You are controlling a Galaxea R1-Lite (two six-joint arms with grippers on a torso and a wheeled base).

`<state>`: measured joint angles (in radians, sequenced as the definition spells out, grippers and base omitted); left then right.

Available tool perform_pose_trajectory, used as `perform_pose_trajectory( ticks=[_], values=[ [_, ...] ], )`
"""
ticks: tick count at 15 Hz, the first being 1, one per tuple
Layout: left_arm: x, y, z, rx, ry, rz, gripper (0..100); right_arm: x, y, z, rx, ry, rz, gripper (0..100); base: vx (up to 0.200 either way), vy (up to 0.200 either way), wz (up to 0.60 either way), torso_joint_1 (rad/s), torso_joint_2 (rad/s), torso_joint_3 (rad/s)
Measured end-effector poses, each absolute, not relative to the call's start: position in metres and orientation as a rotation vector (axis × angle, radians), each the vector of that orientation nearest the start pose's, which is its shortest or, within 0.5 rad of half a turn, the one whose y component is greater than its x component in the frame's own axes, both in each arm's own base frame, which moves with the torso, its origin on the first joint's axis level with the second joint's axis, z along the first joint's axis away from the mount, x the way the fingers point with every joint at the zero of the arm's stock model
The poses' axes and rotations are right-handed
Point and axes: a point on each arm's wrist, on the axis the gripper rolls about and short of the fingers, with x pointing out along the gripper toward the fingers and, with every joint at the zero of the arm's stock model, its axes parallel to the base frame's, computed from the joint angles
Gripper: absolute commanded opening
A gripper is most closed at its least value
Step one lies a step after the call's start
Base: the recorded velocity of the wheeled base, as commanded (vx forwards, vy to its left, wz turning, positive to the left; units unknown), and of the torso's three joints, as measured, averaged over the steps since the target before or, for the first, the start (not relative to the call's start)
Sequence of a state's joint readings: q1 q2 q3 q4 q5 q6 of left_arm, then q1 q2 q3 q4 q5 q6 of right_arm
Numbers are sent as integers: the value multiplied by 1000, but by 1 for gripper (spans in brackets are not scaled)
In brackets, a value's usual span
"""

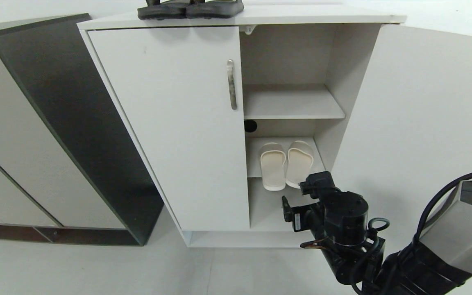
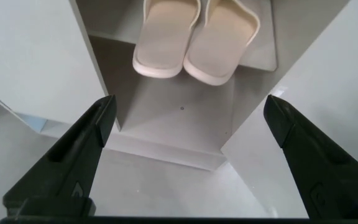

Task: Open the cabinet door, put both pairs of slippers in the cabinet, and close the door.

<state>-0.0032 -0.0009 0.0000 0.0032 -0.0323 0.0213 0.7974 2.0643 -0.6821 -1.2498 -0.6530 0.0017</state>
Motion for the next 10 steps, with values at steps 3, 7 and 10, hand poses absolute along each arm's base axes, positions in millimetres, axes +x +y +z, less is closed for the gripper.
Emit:
perform_pose_trajectory(
  ticks=[3,7,10],
  values=[
    [-23,-1,75,23,2,-34,0,251,238,93,-88,101,145,100,0,0,0,1,-1,207],
    [-23,-1,75,23,2,-34,0,251,238,94,-83,95,145,100,0,0,0,4,1,188],
    [-23,-1,75,21,2,-33,0,250,236,94,-83,87,143,100,0,0,0,2,2,19]
  ],
)
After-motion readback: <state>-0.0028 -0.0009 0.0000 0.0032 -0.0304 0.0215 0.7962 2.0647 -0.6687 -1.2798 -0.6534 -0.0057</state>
